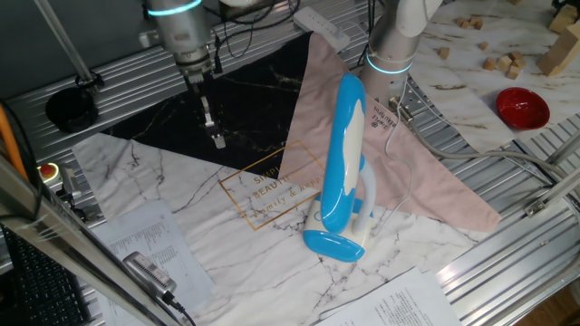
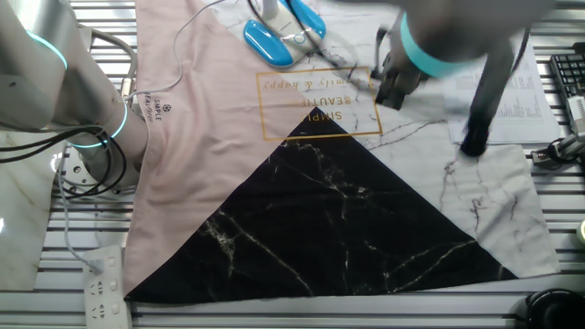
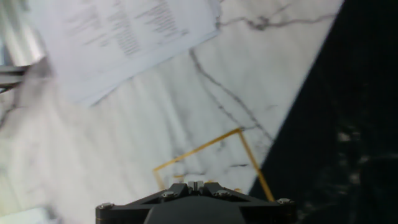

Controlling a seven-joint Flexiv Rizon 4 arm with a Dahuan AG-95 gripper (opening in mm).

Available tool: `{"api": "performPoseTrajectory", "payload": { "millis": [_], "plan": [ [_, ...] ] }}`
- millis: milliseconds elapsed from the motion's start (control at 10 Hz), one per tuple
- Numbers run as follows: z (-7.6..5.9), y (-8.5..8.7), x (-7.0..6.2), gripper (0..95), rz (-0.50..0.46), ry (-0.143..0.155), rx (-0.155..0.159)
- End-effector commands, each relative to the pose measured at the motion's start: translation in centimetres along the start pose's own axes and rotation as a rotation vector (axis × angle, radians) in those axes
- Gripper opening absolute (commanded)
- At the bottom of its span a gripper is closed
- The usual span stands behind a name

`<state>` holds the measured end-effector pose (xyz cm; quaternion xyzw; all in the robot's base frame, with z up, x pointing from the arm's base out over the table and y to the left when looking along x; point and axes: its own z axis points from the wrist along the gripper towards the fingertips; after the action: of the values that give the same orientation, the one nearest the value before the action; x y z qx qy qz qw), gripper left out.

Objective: Turn on the desk lamp by pressing the button

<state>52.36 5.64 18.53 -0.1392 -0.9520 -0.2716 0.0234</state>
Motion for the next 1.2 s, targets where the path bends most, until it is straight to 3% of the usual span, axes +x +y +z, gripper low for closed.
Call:
{"api": "performPoseTrajectory", "payload": {
  "millis": [100,800,1000,1200],
  "plan": [
    [0.18,0.11,-0.22,0.0,-0.073,0.056,-0.241],
    [0.18,0.11,-0.22,0.0,-0.120,0.091,-0.242],
    [0.18,0.11,-0.22,0.0,-0.120,0.102,-0.330],
    [0.18,0.11,-0.22,0.0,-0.109,0.114,-0.364]
  ]
}}
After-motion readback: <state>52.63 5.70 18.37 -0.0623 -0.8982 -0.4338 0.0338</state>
